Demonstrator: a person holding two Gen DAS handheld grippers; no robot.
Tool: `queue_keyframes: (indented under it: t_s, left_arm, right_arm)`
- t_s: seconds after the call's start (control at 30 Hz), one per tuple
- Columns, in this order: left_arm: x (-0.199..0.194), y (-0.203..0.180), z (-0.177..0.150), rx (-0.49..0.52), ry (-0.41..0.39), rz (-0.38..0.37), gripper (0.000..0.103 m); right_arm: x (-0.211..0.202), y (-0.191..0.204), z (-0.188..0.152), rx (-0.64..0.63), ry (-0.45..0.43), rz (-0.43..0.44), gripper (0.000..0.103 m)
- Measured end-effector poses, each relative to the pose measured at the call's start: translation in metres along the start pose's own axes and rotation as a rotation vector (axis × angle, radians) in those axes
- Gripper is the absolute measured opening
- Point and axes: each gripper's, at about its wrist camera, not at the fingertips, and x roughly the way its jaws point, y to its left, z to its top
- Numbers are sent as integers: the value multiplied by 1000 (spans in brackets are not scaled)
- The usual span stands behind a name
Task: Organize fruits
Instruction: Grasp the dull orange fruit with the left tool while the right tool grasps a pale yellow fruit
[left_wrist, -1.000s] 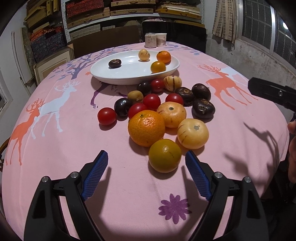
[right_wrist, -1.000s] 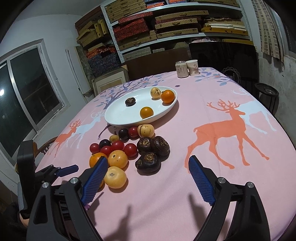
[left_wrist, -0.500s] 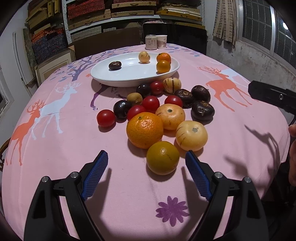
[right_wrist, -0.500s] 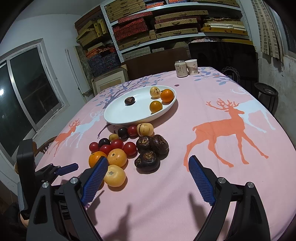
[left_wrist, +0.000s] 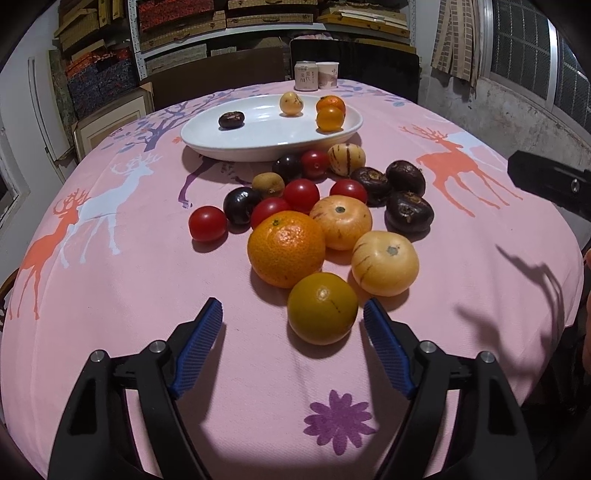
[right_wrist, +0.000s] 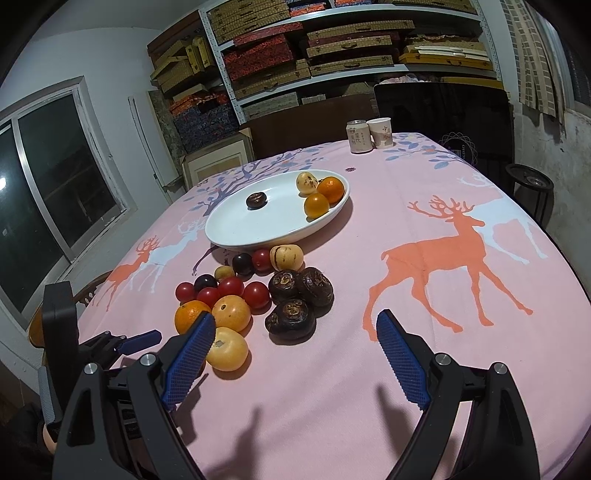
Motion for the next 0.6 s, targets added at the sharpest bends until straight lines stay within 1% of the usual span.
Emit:
queue_keyframes:
  t_s: [0.07,0.1,0.17,0.23,0.27,0.33,0.47,0.5,0.6]
  left_arm:
    - [2,0,-2,-2,9,8,76]
    - [2,0,-1,-5,8,15,69]
    - [1,1,-2,-13,3,-9,59]
    - [1,2,-2,-23,-3,-54,36]
    - [1,2,-3,-30,-5,-67,36]
    - [0,4,-3,-43,-7,-68,36]
    - [-7,11,-4,-66,-33,-33,36]
    - [-12,15,-4,-78,-51,-22,36]
    - [-29,25,-4,-101,-104,7,36]
  right_arm:
    - [0,0,0,0,1,-1,89]
    - [0,0,0,-1,1,-1,89]
    - [0,-1,0,-1,1,-1,89]
    - [0,0,0,0,1,-2,89]
    - [-1,-1,0,0,1,-2,89]
    - [-1,-1,-1,-1,1,-2,89]
    - [5,2,-4,-25,34,1,89]
    - [7,4,-6,-37,45,11,89]
    - [17,21,-13,-120,108,85,89]
